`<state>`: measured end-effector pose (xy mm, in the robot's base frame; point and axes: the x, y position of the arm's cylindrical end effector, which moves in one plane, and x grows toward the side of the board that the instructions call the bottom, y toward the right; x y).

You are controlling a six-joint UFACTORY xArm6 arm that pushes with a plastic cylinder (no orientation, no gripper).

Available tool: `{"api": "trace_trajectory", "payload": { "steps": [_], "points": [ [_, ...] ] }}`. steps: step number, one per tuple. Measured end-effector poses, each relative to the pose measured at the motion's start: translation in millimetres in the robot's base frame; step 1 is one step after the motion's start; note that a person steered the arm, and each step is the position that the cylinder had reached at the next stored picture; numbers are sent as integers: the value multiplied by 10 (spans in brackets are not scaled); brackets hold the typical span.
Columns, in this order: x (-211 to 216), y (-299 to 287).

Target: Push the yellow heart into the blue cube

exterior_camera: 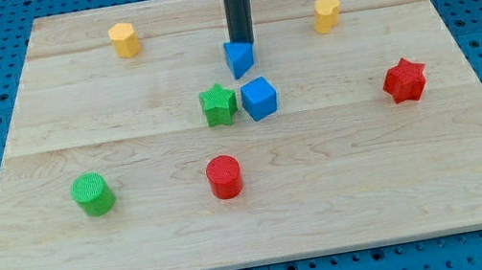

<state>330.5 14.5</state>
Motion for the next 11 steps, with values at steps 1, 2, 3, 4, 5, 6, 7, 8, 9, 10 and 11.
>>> {"api": "trace_trajectory", "payload": {
  "steps": [1, 2, 3, 4, 5, 6, 7, 8, 9, 10, 11],
  "points": [
    [321, -84],
    [325, 87],
    [295, 825],
    [247, 1225],
    [74, 1636],
    [-22, 2264],
    [-318, 2278],
    [-577, 2194],
    [-708, 1797],
    [-609, 1470],
    [-513, 1164]
  ]
}}
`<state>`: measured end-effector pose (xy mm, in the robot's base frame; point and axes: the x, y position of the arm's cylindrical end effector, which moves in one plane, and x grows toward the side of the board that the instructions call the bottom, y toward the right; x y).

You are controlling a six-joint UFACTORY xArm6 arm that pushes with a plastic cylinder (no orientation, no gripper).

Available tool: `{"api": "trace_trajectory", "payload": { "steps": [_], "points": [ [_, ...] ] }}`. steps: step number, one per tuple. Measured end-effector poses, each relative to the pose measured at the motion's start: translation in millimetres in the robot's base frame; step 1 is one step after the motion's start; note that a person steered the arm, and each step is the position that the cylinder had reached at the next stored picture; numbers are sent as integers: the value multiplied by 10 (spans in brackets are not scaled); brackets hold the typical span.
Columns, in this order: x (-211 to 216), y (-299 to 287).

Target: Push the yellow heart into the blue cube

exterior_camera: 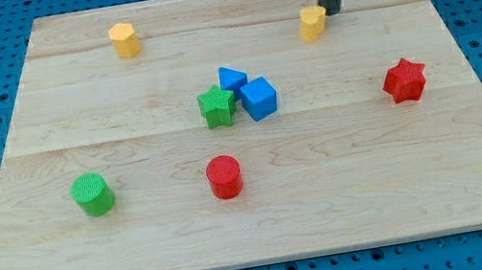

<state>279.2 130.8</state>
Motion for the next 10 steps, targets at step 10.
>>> {"api": "trace_trajectory", "payload": {
  "steps": [10],
  "points": [
    [638, 764]
  ]
}}
